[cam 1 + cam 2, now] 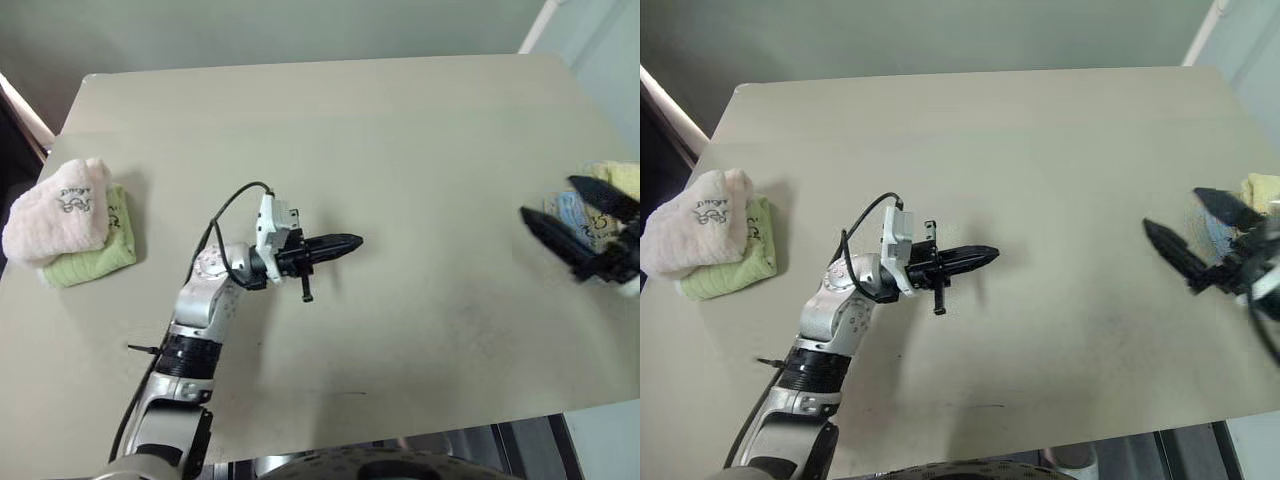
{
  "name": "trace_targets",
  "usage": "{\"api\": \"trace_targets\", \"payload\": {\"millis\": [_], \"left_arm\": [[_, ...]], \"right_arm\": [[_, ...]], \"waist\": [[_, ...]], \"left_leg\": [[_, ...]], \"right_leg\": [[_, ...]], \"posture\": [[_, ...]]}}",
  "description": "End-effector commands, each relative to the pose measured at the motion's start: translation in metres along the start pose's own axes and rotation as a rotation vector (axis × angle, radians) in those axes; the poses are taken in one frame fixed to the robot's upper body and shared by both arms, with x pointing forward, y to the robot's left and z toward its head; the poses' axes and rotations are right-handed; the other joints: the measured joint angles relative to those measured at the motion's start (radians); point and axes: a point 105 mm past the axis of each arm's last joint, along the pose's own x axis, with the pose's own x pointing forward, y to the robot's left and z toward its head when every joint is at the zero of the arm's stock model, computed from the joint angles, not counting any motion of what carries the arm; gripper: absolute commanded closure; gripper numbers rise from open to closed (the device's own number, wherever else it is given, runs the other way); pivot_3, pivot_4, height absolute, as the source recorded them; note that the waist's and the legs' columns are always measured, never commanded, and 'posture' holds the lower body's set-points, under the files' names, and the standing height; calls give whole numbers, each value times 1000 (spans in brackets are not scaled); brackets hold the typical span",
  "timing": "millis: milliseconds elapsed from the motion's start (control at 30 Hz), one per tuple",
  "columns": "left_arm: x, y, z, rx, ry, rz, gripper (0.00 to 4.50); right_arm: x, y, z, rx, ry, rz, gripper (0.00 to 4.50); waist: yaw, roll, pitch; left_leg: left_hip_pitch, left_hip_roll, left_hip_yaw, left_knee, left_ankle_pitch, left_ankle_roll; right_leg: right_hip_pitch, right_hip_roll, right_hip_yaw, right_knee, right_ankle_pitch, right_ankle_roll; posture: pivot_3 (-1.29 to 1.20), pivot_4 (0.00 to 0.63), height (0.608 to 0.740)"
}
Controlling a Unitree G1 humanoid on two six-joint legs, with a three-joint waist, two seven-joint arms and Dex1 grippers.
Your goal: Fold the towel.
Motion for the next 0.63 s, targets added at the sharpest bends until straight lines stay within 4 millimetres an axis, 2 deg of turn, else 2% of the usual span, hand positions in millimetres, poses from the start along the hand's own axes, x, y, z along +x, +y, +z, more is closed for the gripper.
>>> {"api": "trace_targets", "payload": {"millis": [33, 167, 367, 500, 633], "left_arm": [[-12, -8, 9, -2, -11, -18, 4500], [-28, -18, -1, -37, 44, -32, 4500], [-43, -12, -4, -5, 55, 73, 4500], [-49, -12, -7, 3, 67, 99, 4500], [-49, -12, -5, 12, 55, 131, 4500]], "right_arm": [[15, 9, -3, -73, -22, 60, 13], [33, 20, -12, -97, -19, 117, 13], [60, 45, -27, -61, -41, 263, 13], [70, 44, -34, -63, -35, 274, 13], [76, 46, -29, -52, -67, 294, 13]], "waist": [[-1, 0, 0], [0, 0, 0], [-1, -1, -1], [-3, -1, -1], [-4, -1, -1]], "left_leg": [[0, 0, 0, 0, 0, 0], [0, 0, 0, 0, 0, -1], [1, 0, 0, 1, 1, -2], [2, 0, 0, 1, 3, -4], [2, 0, 0, 1, 4, -4]], "right_leg": [[0, 0, 0, 0, 0, 0], [0, -1, 0, 0, 0, 0], [0, -1, 0, 0, 2, -2], [0, 0, 0, 1, 2, -3], [0, 0, 0, 1, 3, -4]], "posture": [[0, 150, 740], [0, 150, 740], [0, 150, 740], [0, 150, 740], [0, 150, 740]]}}
